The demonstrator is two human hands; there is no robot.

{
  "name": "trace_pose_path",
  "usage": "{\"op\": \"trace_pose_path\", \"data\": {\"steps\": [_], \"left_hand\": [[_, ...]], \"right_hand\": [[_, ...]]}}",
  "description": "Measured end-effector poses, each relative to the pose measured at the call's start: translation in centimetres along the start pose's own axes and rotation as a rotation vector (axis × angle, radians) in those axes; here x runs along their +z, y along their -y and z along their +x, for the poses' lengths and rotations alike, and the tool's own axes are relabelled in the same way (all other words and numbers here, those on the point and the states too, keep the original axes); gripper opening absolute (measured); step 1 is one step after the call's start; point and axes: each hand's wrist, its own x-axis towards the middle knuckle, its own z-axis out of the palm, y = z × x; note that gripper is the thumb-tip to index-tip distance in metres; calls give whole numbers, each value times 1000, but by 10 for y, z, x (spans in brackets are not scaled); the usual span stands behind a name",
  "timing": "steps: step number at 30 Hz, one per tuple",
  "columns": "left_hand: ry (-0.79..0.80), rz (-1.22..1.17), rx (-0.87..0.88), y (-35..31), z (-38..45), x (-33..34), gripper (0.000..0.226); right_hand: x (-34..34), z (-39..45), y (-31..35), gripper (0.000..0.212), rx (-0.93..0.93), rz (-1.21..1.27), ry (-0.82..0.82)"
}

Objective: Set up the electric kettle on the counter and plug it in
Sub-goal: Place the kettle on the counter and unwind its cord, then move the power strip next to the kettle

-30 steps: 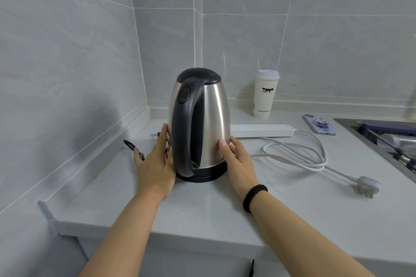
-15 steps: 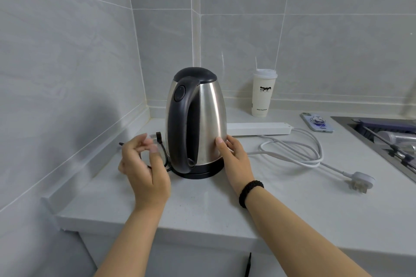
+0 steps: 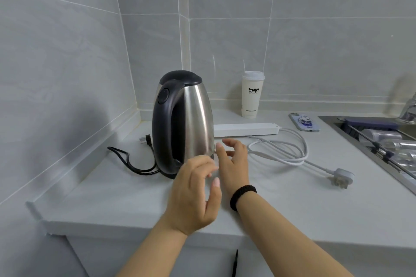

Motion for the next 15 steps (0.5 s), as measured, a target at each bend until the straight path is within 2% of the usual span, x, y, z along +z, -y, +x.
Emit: {"op": "trace_pose_path", "data": {"steps": [5,9,15], "left_hand": [[172,-92,-204,-3,7,22,40],[286,-138,-371,3,9,38,54],[462,-120,-587,13,15,64,73]], "right_hand": [[-16,6,-4,12,-13,-40,-16],[-33,15,-10,19,-13,-128,-29],[-53,31,-19,35,-26,-346,35]]}}
